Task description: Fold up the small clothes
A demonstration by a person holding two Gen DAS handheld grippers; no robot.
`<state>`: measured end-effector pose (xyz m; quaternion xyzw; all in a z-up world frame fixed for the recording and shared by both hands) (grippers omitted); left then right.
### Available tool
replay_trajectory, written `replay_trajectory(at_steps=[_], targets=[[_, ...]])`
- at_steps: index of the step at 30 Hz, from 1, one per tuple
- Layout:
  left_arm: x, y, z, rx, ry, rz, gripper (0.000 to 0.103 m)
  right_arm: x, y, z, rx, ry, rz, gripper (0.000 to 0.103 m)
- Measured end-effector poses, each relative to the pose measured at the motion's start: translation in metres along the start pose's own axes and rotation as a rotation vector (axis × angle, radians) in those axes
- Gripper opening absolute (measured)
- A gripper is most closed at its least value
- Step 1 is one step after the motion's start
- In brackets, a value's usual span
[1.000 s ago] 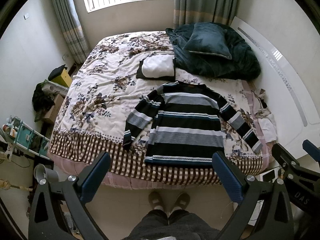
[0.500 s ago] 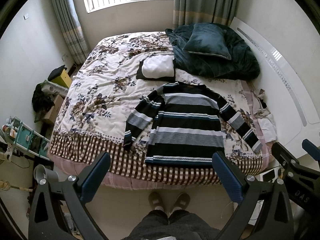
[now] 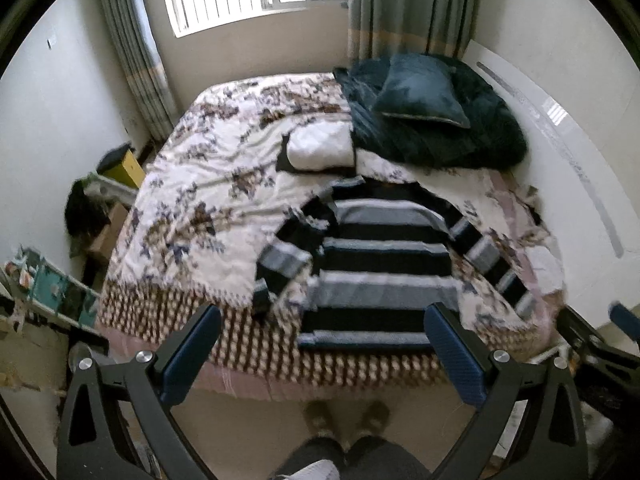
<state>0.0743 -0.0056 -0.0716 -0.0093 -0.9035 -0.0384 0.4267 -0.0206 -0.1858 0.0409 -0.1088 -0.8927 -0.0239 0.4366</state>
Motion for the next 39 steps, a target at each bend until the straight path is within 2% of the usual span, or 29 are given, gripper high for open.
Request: replay_trajectory(at_steps=[2, 6, 10, 13, 19, 24, 28, 30, 32, 34, 36, 37, 38, 39], targets=[[-0.027, -0.007, -0.008, -0.015, -0.022, -0.015, 0.103, -0.021, -0.011, 0.004, -0.062, 0.020, 0.011, 0.103], [-0.095, -0.024, -0.010, -0.038, -0.008, -0.012, 0.103, -0.080, -0.051, 0.022, -0.216, 0.056, 0.082, 0.103], [-0.167, -0.059, -0.007, -0.057, 0.061, -0.014, 0.103, -0.152, -0.110, 0.047, -0.362, 0.065, 0.182, 0.103], [-0.220, -0.089, 0.001, -0.082, 0.106, -0.039, 0.103, -0.212, -0.164, 0.070, -0.480, 0.105, 0.247, 0.103], [-0.331, -0.143, 0.029, -0.119, 0.217, -0.111, 0.103, -0.357, -0.297, 0.138, -0.749, 0.208, 0.321, 0.103], [-0.425, -0.177, 0.060, -0.082, 0.344, -0.146, 0.103, -0.476, -0.386, 0.208, -0.984, 0.299, 0.346, 0.103], [-0.493, -0.201, 0.082, -0.062, 0.418, -0.164, 0.103, -0.548, -0.438, 0.251, -1.196, 0.285, 0.360, 0.101], [-0.517, -0.209, 0.087, -0.070, 0.430, -0.169, 0.103, -0.577, -0.460, 0.266, -1.290, 0.249, 0.363, 0.100], [-0.538, -0.218, 0.090, -0.069, 0.434, -0.167, 0.103, -0.596, -0.471, 0.271, -1.346, 0.214, 0.355, 0.087], [-0.558, -0.227, 0.091, -0.066, 0.437, -0.162, 0.103, -0.615, -0.482, 0.273, -1.393, 0.173, 0.357, 0.080], [-0.572, -0.232, 0.087, -0.057, 0.431, -0.156, 0.103, -0.620, -0.491, 0.269, -1.417, 0.107, 0.388, 0.063], [-0.576, -0.232, 0.086, -0.052, 0.425, -0.155, 0.103, -0.620, -0.494, 0.264, -1.412, 0.080, 0.411, 0.037], [-0.579, -0.230, 0.085, -0.043, 0.422, -0.152, 0.103, -0.621, -0.498, 0.259, -1.400, 0.066, 0.431, 0.017], [-0.580, -0.229, 0.084, -0.035, 0.420, -0.149, 0.103, -0.623, -0.500, 0.251, -1.385, 0.052, 0.439, 0.011]])
Point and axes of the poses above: each gripper's, at about its wrist camera, not at the fingertips, and x roughly against the way its jaws point, y to its left, z to its underside, the point moved 8 cm from there along -x, roughly the way its jaws point, and after that the axes turned 7 degrees about -y, right-handed, at the moved point
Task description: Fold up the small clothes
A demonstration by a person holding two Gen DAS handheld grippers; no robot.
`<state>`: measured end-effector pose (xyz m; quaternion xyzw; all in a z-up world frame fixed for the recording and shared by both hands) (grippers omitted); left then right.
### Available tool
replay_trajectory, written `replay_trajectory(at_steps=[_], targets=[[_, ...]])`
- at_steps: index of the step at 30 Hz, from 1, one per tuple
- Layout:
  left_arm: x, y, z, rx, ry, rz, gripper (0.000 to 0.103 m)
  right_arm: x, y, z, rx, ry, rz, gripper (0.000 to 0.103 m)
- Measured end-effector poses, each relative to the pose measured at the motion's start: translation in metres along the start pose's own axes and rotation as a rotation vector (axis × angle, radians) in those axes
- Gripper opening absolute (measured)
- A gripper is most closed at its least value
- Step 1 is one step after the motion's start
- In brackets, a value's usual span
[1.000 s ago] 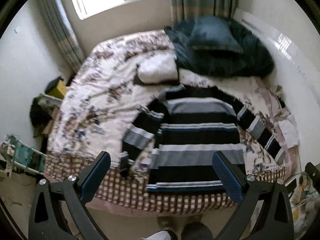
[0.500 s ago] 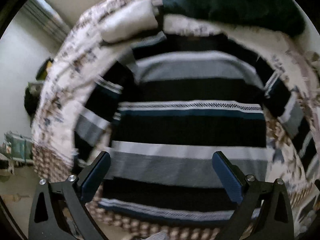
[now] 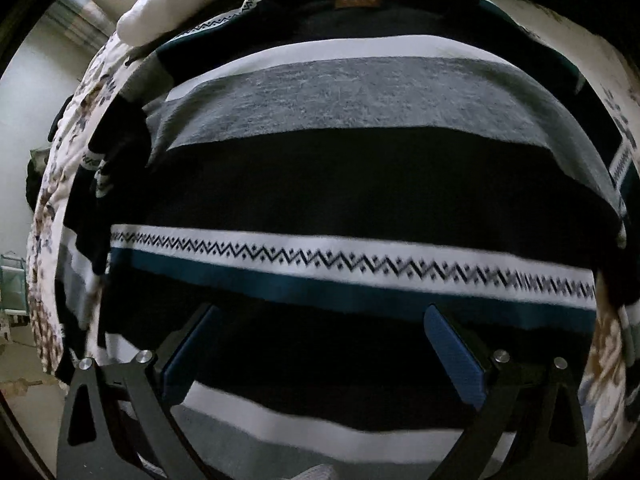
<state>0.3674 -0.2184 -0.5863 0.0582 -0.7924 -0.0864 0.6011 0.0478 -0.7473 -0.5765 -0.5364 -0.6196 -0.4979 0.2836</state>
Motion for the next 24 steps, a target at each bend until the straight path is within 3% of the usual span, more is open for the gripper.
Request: replay_trajectory(at_steps=[5, 10, 13, 16, 21, 24], targets=[[0.004, 0.027, -0.008, 0.043, -0.017, 0.018, 0.103, 0.035, 0.067, -0.004, 0.173, -0.081, -0.046, 0.008], [0.022, 0.085, -0.018, 0.119, -0.059, 0.007, 0.103, 0.122, 0.199, 0.035, 0.472, -0.117, -0.229, 0.008], [0.030, 0.128, -0.025, 0.173, -0.086, -0.011, 0.103, 0.180, 0.282, 0.105, 0.675, -0.098, -0.368, 0.008], [0.033, 0.172, -0.025, 0.219, -0.119, -0.041, 0.103, 0.218, 0.356, 0.210, 0.852, -0.016, -0.493, 0.008], [0.007, 0.251, -0.015, 0.300, -0.100, -0.097, 0.103, 0.227, 0.419, 0.404, 1.080, 0.117, -0.599, 0.008], [-0.012, 0.290, -0.005, 0.349, -0.077, -0.123, 0.103, 0.209, 0.424, 0.525, 1.240, 0.193, -0.590, 0.008]])
Point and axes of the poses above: each gripper's, at about its wrist camera, not at the fingertips, and x roughly against the way its jaws point, y to its left, z to its underside, the point moved 8 cm from there along -x, roughly the way its jaws point, and after that the axes turned 7 degrees about -y, right-handed, at the moved point
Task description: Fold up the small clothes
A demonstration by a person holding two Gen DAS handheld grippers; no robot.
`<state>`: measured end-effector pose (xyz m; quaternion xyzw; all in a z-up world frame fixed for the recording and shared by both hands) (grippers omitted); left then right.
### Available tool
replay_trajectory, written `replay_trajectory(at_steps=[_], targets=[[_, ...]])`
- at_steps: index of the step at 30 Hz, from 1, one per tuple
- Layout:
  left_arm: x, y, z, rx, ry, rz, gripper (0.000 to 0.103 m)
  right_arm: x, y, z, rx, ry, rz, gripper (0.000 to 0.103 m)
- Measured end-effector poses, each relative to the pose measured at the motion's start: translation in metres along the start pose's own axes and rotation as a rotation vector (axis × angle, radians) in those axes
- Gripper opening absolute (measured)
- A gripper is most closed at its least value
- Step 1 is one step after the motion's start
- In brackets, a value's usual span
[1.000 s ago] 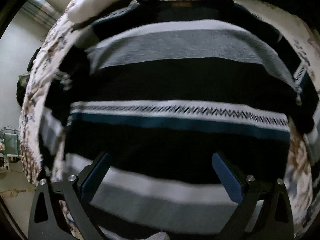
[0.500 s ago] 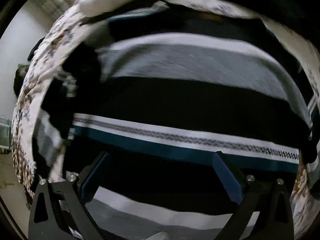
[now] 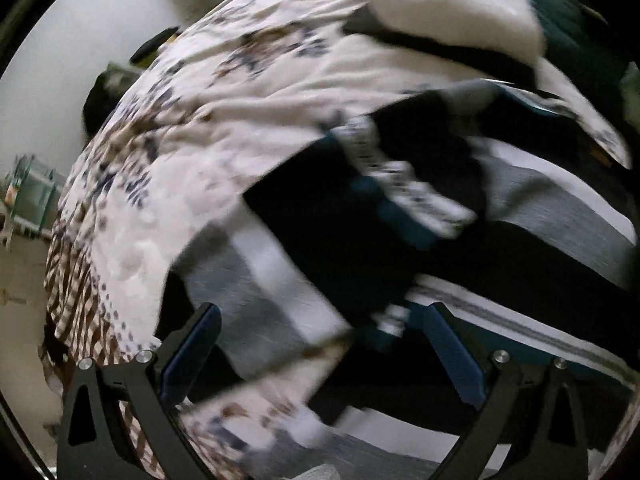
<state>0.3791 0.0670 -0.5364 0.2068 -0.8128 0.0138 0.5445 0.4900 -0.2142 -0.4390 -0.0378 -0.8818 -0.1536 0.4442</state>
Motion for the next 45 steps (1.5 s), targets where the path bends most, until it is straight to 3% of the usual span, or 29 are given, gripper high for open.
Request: replay_trajectory(at_steps=[2, 4, 8, 10, 12, 14, 16, 20, 25, 28, 30, 32, 34, 35, 37, 40, 42, 45], targets=[[-0.012, 0.017, 0.000, 0.019, 0.011, -0.012, 0.103, -0.039, 0.049, 0.025, 0.080, 0.059, 0.006, 0.008], [-0.020, 0.028, 0.001, 0.031, 0.018, -0.021, 0.103, -0.067, 0.073, 0.052, 0.146, 0.103, 0.021, 0.008], [-0.030, 0.042, 0.002, 0.047, 0.025, -0.023, 0.103, -0.109, 0.087, 0.099, 0.233, 0.178, 0.070, 0.008], [-0.033, 0.048, 0.003, 0.056, 0.040, -0.015, 0.103, -0.125, 0.088, 0.118, 0.229, 0.251, 0.053, 0.012], [-0.031, 0.057, 0.004, 0.078, 0.048, -0.002, 0.103, -0.128, 0.084, 0.126, 0.181, 0.314, -0.013, 0.031], [-0.022, 0.075, 0.011, 0.112, 0.056, 0.004, 0.103, -0.112, 0.075, 0.124, 0.085, 0.327, -0.124, 0.067], [-0.012, 0.096, 0.025, 0.151, 0.065, -0.004, 0.103, -0.087, 0.051, 0.118, 0.031, 0.285, -0.131, 0.071], [0.001, 0.145, 0.069, 0.258, 0.134, -0.030, 0.103, -0.043, 0.001, 0.119, 0.042, 0.237, -0.027, 0.082], [-0.015, 0.198, 0.139, 0.481, 0.297, -0.008, 0.103, -0.007, -0.046, 0.137, 0.051, 0.273, 0.066, 0.083], [-0.032, 0.208, 0.164, 0.579, 0.346, 0.024, 0.103, 0.001, -0.061, 0.156, 0.046, 0.299, 0.092, 0.083], [-0.042, 0.207, 0.169, 0.604, 0.338, 0.040, 0.103, 0.003, -0.068, 0.163, 0.047, 0.315, 0.101, 0.083], [-0.048, 0.199, 0.165, 0.500, 0.312, -0.001, 0.100, 0.001, -0.072, 0.174, 0.045, 0.336, 0.112, 0.083], [-0.044, 0.197, 0.157, 0.454, 0.256, -0.019, 0.081, -0.003, -0.072, 0.182, 0.046, 0.351, 0.115, 0.083], [-0.040, 0.204, 0.156, 0.486, 0.232, -0.034, 0.075, -0.003, -0.072, 0.186, 0.045, 0.360, 0.113, 0.083], [-0.039, 0.236, 0.157, 0.563, 0.201, -0.120, 0.075, -0.003, -0.070, 0.189, 0.047, 0.373, 0.109, 0.083], [-0.052, 0.283, 0.164, 0.664, 0.216, -0.179, 0.075, 0.004, -0.065, 0.185, 0.060, 0.354, 0.080, 0.083], [-0.056, 0.303, 0.166, 0.718, 0.205, -0.149, 0.075, 0.008, -0.062, 0.181, 0.084, 0.339, 0.069, 0.083], [-0.056, 0.301, 0.171, 0.771, 0.207, -0.007, 0.075, 0.012, -0.061, 0.181, 0.114, 0.335, 0.049, 0.083]])
Point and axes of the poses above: each gripper's, at about its wrist camera, not at the fingertips, and x roughly against the way its jaws point, y to its left, z to its underside, the point moved 8 cm from there along -x, roughly the way its jaws point, and after that the axes turned 7 degrees about -y, right-handed, at the moved point
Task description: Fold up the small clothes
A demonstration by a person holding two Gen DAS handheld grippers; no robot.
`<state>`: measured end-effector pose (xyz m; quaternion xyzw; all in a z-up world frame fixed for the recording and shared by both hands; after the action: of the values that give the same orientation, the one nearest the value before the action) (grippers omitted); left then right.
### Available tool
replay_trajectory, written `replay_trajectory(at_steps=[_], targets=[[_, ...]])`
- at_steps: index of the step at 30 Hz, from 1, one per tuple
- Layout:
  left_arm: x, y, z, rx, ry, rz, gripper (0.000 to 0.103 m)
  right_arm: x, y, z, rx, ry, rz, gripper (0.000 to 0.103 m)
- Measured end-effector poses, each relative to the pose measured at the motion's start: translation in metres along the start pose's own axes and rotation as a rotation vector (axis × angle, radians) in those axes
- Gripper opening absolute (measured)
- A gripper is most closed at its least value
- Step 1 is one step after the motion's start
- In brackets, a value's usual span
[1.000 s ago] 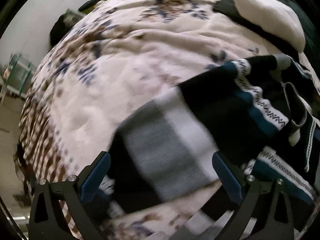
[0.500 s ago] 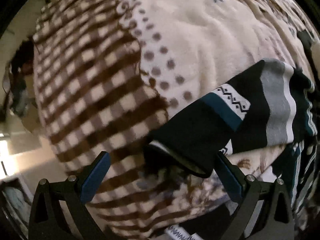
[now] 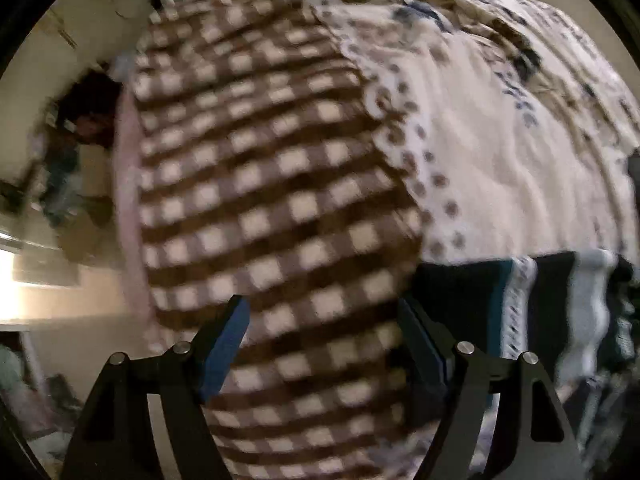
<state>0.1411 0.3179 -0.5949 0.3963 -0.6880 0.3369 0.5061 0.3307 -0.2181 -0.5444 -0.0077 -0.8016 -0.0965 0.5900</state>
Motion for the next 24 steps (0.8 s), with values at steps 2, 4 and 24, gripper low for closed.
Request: replay_trajectory(at_steps=[2, 4, 24], targets=[[-0.010, -0.006, 0.014, 0.040, 0.080, 0.100, 0.075, 0.000, 0.001, 0.002, 0.008, 0.008, -0.005, 0.083], [-0.019, -0.021, 0.028, 0.063, 0.129, 0.163, 0.075, -0.003, 0.004, 0.006, 0.010, 0.022, 0.004, 0.083], [0.091, -0.188, -0.002, -0.351, -0.277, 0.247, 0.005, -0.009, -0.031, -0.018, 0.011, -0.053, 0.204, 0.093]])
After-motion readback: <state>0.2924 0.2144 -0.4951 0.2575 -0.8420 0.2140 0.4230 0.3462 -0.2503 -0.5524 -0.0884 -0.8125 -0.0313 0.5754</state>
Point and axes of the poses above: each gripper's, at about its wrist camera, not at the fingertips, and x roughly against the way its jaws point, y to its left, z to its underside, the point moved 8 cm from there along -x, roughly the way its jaws point, and after that the axes turned 7 degrees about -y, right-handed, at the moved point
